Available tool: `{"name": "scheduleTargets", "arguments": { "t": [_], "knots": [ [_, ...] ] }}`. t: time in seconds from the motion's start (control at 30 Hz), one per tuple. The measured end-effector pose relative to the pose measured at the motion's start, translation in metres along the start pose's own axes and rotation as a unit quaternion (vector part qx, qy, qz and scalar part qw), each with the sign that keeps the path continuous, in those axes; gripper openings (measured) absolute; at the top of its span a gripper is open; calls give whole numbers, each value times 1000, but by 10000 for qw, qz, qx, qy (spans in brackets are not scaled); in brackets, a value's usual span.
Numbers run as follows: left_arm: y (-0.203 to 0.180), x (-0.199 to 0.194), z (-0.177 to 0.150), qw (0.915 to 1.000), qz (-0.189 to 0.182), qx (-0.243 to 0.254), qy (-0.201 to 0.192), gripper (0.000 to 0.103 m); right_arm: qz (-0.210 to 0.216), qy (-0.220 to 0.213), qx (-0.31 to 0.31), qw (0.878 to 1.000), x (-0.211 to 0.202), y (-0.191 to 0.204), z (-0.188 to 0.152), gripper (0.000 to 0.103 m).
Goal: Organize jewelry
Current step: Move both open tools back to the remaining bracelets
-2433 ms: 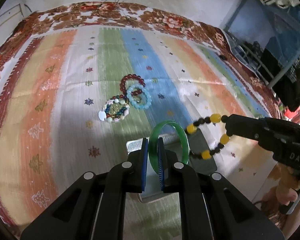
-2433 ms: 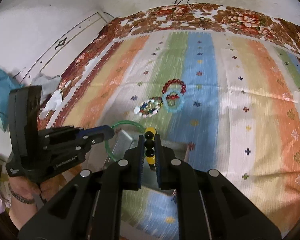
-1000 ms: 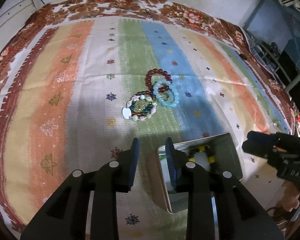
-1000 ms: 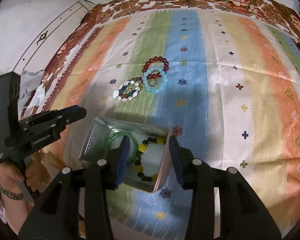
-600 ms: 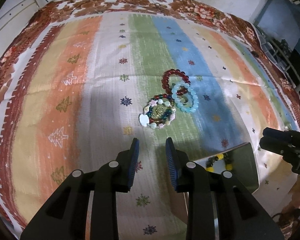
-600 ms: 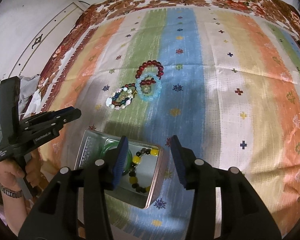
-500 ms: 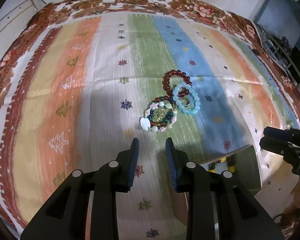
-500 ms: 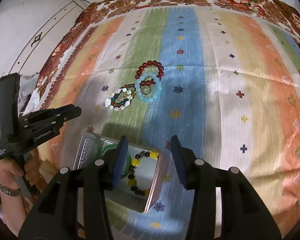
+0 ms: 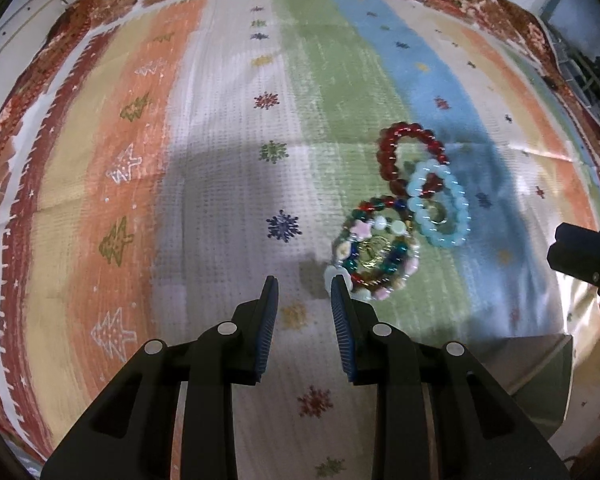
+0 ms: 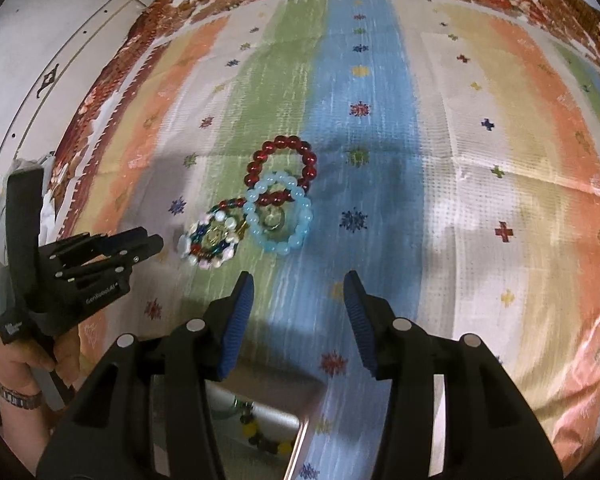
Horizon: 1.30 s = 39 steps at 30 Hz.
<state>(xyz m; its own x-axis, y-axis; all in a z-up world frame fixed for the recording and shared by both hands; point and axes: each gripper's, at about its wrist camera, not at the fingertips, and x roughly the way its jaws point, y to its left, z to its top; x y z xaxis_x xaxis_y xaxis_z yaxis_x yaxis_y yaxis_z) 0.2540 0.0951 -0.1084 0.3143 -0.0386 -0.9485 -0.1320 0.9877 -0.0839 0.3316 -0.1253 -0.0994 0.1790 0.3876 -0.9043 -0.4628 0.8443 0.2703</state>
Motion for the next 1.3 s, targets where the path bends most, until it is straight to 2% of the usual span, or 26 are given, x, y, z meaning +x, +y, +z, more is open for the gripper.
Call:
{"name": "scheduleTargets", "arguments": {
  "t": [0.17, 0.43, 0.67, 0.97, 1.03, 1.17, 1.3],
  "knots": [
    [-2, 3, 4, 10000, -63, 34, 31, 27, 108, 302, -9, 9995, 26, 2, 15, 48],
    [2, 20, 8, 9996, -38, -28, 282, 27, -175, 415, -80, 9990, 48, 4, 31, 48],
    [0, 26, 12, 9995, 52, 59, 300, 27, -480, 512, -23, 9975, 70, -2, 41, 48],
    [0, 27, 16, 9996, 44, 53, 290, 29, -450, 589, 81, 9972, 79, -4, 47, 48],
    [2, 26, 16, 9996, -61, 34, 285, 34, -435, 595, 118, 9972, 82, -4, 48, 48],
    [0, 25, 15, 9993, -219, 14, 291, 34, -338, 606, 268, 9972, 85, -12, 50, 48],
    [-6, 28, 14, 9994, -120, 101, 303, 34, -261, 624, 369, 9970, 88, -14, 56, 48]
  ]
}}
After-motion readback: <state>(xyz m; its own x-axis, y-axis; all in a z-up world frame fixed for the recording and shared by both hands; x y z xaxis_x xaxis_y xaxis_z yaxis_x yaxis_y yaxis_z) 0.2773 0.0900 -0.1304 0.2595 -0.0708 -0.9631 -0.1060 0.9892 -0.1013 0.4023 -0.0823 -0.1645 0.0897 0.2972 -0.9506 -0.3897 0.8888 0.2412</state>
